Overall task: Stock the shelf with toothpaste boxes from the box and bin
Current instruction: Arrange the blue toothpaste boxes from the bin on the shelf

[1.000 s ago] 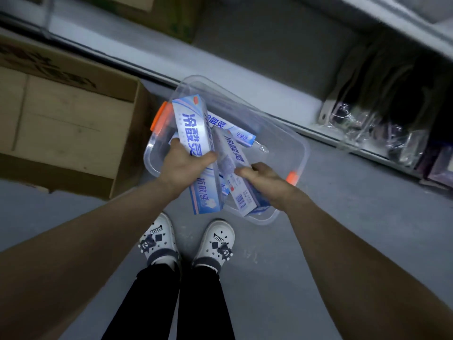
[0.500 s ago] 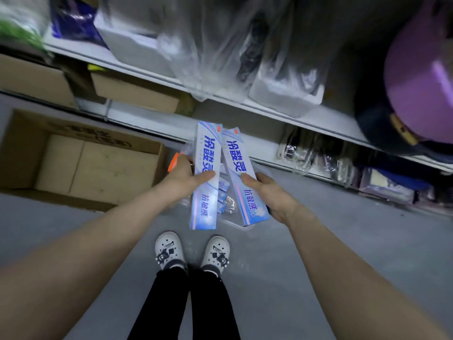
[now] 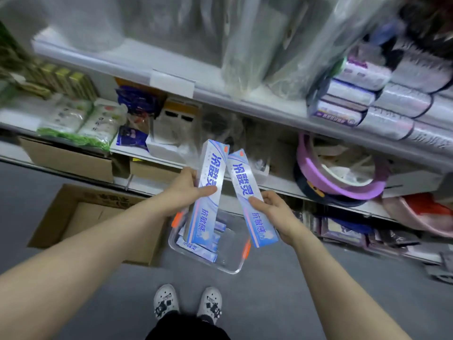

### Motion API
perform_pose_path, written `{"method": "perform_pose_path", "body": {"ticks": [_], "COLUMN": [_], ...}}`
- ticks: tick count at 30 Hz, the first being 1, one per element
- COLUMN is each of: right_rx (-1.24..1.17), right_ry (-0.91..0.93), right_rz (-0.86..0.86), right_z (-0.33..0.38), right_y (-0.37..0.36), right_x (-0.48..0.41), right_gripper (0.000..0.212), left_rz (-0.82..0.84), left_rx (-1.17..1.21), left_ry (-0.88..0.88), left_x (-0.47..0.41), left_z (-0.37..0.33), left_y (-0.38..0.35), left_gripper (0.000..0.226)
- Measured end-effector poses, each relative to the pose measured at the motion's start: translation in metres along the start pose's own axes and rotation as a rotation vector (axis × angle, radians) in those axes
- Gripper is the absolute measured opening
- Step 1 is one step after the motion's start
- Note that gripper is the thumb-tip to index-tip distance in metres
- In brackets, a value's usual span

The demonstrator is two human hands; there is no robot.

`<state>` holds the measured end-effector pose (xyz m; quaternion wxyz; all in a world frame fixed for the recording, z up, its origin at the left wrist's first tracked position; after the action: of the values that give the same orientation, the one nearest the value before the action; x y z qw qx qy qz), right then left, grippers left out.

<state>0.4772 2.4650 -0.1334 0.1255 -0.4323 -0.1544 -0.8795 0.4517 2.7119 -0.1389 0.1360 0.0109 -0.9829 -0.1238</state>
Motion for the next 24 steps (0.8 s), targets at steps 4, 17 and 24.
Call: {"method": "perform_pose_path", "body": {"ticks": [4,17,24], "right_rx": [-0.003,0.052,0.091], "right_ry": [0.096,0.426,0.527], "right_rz": [-0.019,-0.134,-0.224], "right_z": [0.037,0.123,0.147], "right_y": [0.013,0.056,0.076], "right_x": [0.045,0.179,0.232], "right_gripper": [0.034,0.052,0.047], "left_rz": [0.016,0.08,0.049], "left_rx": [0.016,-0.061,-0.031], "left_ry": [-0.071,-0.445,-0.587], "left_x": [0.013,0.054,0.069], "left_z": [-0.059,-0.22,-0.279], "left_y": [0.018,0.05,0.05], "left_gripper": [0.047,0.078,0.076]}}
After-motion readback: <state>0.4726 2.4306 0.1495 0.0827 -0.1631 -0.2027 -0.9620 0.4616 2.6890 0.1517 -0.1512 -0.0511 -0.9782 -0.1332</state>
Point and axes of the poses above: each hand's wrist, its own x-axis away from the middle knuckle, its own y-axis out of the back of the hand, z = x × y, the point moved 1 cm from there along -x, towards the middle knuckle, and after that the axes turned 15 degrees about -y, right-handed, at the moved point
